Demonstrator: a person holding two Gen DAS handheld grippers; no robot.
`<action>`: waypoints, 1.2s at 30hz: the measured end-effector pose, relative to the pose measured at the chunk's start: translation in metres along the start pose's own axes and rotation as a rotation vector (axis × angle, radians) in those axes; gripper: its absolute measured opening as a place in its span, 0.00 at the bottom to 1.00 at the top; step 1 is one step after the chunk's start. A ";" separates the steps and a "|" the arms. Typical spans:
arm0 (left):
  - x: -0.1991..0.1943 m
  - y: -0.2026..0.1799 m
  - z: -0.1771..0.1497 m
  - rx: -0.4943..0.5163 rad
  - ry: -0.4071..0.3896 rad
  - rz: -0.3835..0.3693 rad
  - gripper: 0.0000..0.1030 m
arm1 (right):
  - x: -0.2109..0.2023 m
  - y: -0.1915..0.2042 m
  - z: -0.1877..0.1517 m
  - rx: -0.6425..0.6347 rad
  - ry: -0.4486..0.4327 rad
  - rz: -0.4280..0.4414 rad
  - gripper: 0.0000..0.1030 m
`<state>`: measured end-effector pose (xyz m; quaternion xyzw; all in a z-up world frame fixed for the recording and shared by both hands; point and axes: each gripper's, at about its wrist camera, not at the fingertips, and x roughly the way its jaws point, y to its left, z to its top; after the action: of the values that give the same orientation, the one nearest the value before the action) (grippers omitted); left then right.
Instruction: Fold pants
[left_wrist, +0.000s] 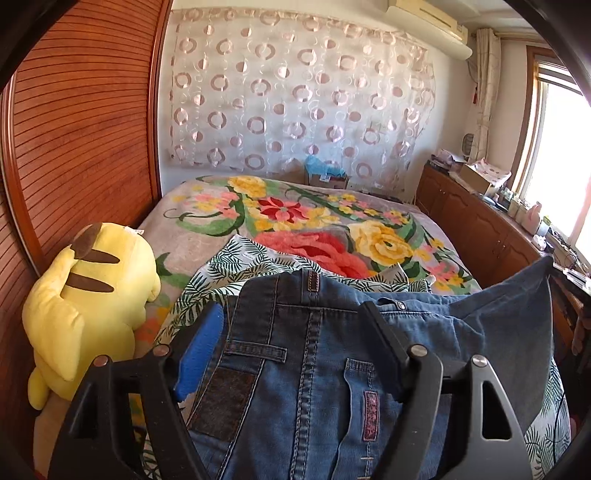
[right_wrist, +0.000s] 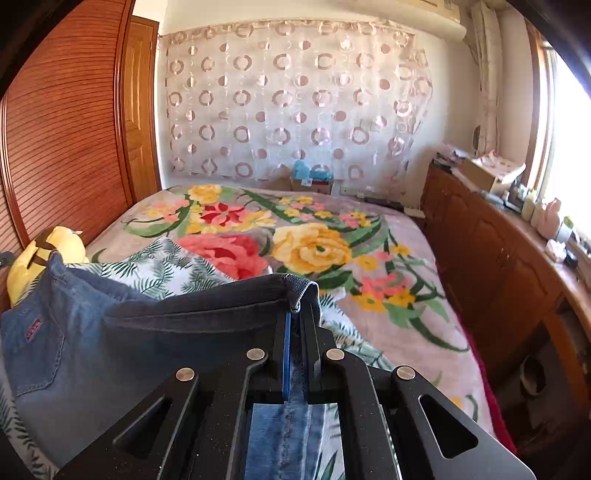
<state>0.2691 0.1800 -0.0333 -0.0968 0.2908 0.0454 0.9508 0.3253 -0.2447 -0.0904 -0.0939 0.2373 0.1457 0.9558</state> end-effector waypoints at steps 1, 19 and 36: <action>-0.002 0.000 -0.001 0.001 -0.007 0.005 0.74 | 0.001 0.000 0.001 -0.004 -0.013 -0.005 0.04; -0.011 -0.011 -0.048 0.059 0.071 0.013 0.74 | 0.035 0.019 -0.027 0.084 0.178 0.032 0.37; 0.011 -0.024 -0.082 0.124 0.174 -0.005 0.74 | -0.014 -0.041 -0.083 0.153 0.317 0.099 0.38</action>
<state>0.2371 0.1392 -0.1025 -0.0419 0.3741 0.0165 0.9263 0.2916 -0.3073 -0.1516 -0.0310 0.3998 0.1577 0.9024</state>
